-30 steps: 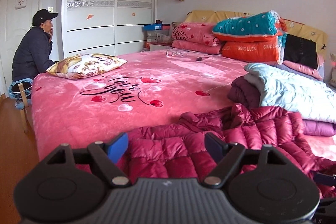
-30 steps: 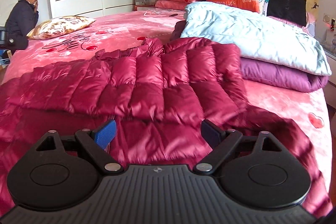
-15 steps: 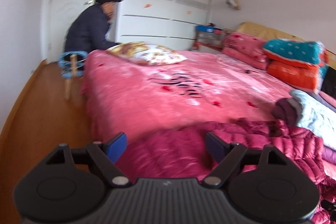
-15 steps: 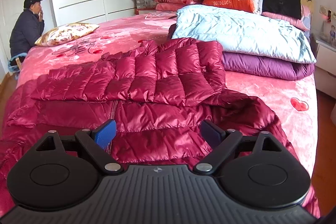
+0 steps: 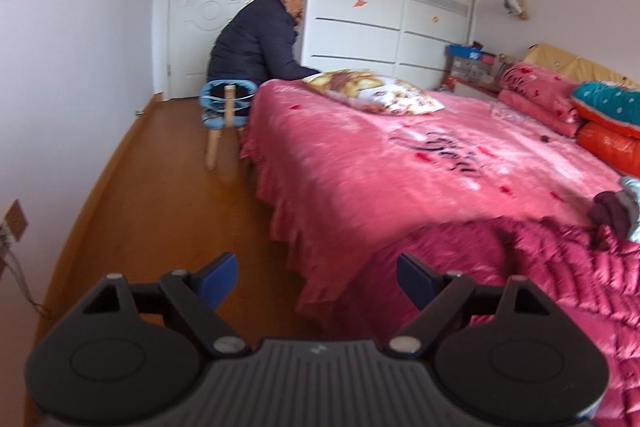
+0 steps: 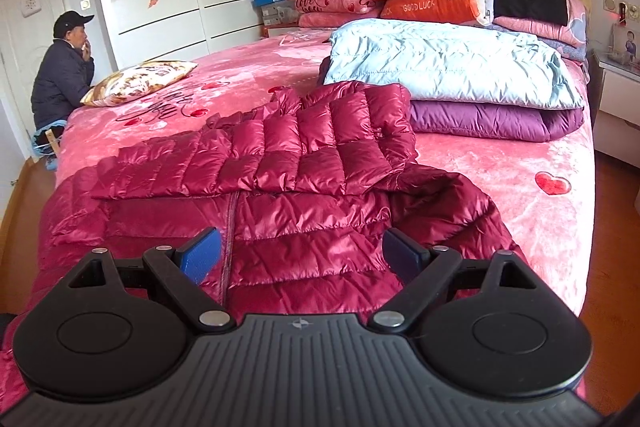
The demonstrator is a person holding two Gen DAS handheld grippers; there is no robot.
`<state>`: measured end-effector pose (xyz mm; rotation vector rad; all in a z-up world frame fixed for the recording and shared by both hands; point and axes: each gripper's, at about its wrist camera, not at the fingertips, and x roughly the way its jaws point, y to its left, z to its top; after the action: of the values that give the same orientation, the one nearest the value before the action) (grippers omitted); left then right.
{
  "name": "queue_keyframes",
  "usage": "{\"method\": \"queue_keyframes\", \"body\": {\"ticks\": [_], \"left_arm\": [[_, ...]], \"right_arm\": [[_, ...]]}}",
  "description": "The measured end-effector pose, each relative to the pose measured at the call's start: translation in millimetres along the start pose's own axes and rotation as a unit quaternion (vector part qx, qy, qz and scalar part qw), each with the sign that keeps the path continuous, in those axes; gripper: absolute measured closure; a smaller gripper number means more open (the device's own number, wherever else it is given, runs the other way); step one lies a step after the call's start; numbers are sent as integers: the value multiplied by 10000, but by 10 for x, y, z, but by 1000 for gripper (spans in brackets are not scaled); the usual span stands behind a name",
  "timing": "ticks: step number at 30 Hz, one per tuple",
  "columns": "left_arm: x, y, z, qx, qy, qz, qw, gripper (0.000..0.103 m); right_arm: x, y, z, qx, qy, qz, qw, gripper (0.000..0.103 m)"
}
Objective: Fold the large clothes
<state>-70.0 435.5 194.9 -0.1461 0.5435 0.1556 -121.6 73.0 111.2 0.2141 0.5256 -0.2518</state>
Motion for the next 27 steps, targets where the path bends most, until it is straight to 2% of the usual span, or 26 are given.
{"method": "queue_keyframes", "body": {"ticks": [5, 8, 10, 12, 15, 18, 20, 23, 27], "left_arm": [[63, 192, -161, 240, 141, 243, 9993, 16], [182, 271, -331, 188, 390, 151, 9989, 16], [311, 345, -469, -165, 711, -106, 9973, 16], [494, 438, -616, -851, 1177, -458, 9883, 18], [770, 519, -893, -1897, 1819, -1026, 9594, 22], [1036, 497, -1162, -2697, 2302, -1445, 9238, 25], [1184, 468, -1331, -3247, 2520, -1719, 8953, 25], [1403, 440, -1566, -4140, 2728, -2030, 8444, 25], [1638, 376, -1775, -4888, 2846, -2117, 7970, 25]], "right_arm": [[-195, 24, -9, -18, -49, 64, 10000, 0], [-304, 52, -21, -36, -59, 110, 9999, 0], [-329, 73, -32, -51, -37, 126, 9999, 0], [-336, 98, -41, -70, 11, 131, 9999, 0], [-337, 148, -61, -159, 128, 125, 9997, 0], [-290, 222, -93, -368, 272, 109, 9989, 0], [-250, 273, -116, -530, 368, 75, 9979, 0], [-175, 322, -149, -707, 530, 110, 9960, 0], [-43, 389, -183, -879, 712, 155, 9935, 0]]}}
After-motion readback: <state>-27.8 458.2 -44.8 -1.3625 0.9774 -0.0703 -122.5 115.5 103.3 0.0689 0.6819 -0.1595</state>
